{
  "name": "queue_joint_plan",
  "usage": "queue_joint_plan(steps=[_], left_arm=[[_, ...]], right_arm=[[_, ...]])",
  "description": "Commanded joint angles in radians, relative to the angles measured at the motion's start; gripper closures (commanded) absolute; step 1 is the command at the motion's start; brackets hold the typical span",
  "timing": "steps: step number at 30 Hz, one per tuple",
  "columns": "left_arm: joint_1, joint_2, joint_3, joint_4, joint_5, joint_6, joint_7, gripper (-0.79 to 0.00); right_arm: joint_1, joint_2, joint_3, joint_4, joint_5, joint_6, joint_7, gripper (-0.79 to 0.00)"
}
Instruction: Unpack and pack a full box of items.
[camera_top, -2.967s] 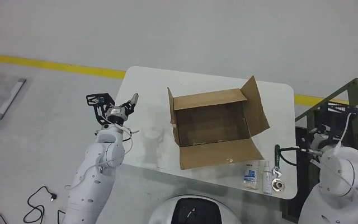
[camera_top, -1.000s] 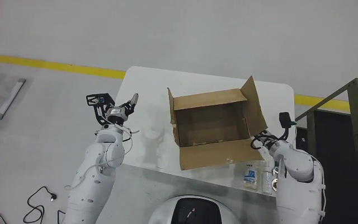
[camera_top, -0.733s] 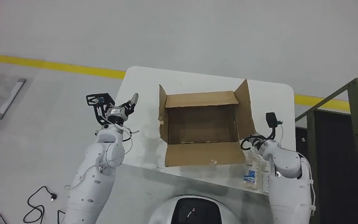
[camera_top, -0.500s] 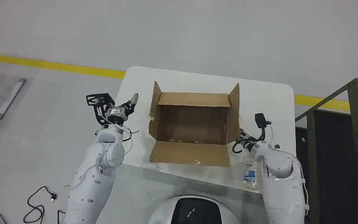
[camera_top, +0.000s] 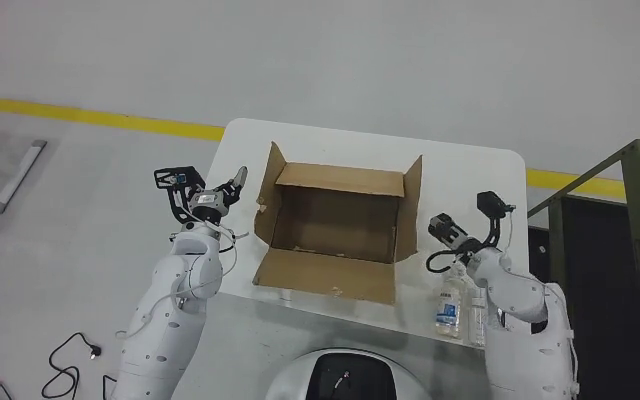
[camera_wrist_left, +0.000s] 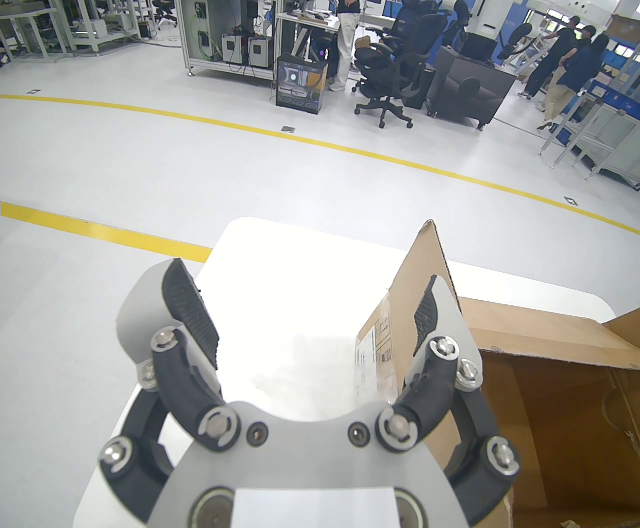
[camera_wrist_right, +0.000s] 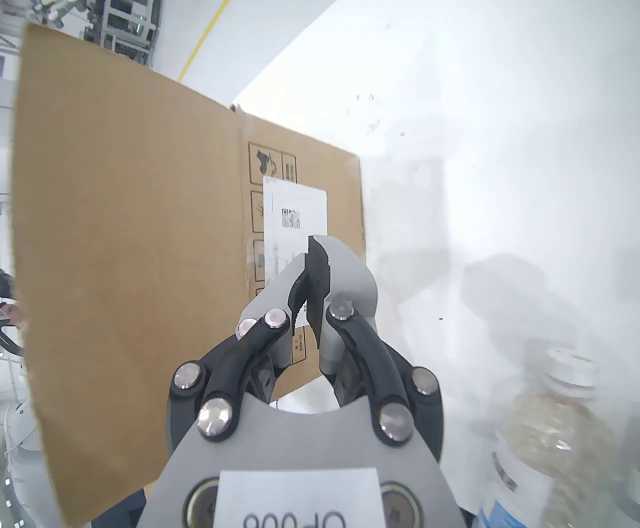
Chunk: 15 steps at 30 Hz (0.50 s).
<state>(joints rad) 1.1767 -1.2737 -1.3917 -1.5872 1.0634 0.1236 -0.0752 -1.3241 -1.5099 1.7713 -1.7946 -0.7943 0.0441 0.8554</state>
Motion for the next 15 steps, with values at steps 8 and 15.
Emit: queue_joint_plan(steps=[8,15], left_arm=[[0.003,0.000,-0.002,-0.005,-0.002,-0.005,0.007,-0.785],[-0.032,0.003,-0.026,-0.031,-0.031,-0.105,0.009,-0.785]], right_arm=[[-0.048,0.033,0.037,-0.180,-0.107,-0.158,0.014,0.000],[-0.067,0.045,0.037,-0.170,-0.106,-0.154,-0.010,0.000]])
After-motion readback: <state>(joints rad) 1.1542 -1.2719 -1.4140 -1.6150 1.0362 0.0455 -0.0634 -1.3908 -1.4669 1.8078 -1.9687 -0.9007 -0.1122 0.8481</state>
